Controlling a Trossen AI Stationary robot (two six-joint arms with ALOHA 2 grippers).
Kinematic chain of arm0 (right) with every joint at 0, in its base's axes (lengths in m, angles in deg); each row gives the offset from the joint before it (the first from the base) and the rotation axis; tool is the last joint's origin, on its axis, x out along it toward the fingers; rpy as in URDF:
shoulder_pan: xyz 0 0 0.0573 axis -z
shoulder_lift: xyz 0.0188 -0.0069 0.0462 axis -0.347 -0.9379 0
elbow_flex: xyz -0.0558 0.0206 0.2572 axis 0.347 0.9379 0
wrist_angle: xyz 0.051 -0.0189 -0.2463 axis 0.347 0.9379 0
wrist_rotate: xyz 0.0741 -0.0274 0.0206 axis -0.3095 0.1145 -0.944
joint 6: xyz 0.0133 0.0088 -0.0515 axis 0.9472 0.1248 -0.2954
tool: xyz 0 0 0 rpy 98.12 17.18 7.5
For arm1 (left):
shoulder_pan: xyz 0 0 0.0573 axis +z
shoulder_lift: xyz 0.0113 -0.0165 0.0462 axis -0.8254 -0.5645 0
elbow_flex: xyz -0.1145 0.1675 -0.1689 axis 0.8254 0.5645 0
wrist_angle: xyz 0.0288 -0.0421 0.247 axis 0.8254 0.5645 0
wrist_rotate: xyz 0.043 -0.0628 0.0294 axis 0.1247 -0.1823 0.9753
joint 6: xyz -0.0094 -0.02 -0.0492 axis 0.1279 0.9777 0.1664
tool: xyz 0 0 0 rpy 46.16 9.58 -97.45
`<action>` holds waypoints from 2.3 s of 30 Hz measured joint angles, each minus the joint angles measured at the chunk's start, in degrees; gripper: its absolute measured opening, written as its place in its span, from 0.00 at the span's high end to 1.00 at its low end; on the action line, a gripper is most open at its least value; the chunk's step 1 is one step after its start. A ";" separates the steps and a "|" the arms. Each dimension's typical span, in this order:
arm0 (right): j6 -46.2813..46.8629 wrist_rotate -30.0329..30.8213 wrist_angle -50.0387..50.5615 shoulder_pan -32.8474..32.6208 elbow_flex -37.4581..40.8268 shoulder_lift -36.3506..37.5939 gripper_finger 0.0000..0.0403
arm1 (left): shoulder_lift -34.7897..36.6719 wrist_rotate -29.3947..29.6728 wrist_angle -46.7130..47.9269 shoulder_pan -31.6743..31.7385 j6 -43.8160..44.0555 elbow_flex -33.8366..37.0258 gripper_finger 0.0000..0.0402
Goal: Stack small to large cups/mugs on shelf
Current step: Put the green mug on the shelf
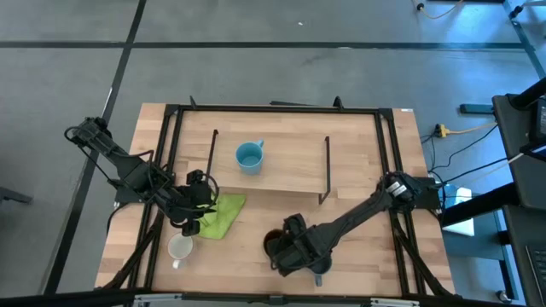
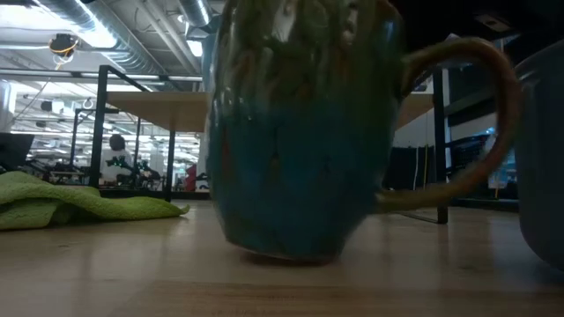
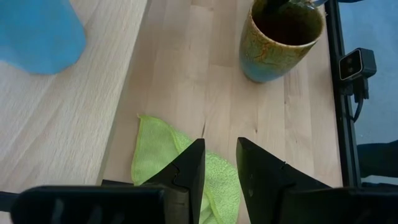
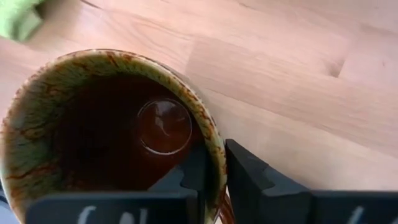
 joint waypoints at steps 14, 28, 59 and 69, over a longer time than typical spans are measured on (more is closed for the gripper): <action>-3.71 7.17 24.54 2.12 -17.62 0.04 0.88 | -0.02 0.04 0.01 0.00 -0.56 0.00 0.79; -10.06 11.39 25.39 5.31 -23.39 1.42 0.89 | -0.02 0.02 0.02 0.02 -1.43 0.00 0.79; -17.67 14.13 25.29 14.72 -23.30 5.09 0.89 | 0.45 -1.56 -0.49 0.00 -3.04 0.02 0.79; -17.26 12.94 25.22 14.88 -23.30 5.09 0.89 | 2.39 -1.54 -0.40 0.00 -6.03 0.02 0.79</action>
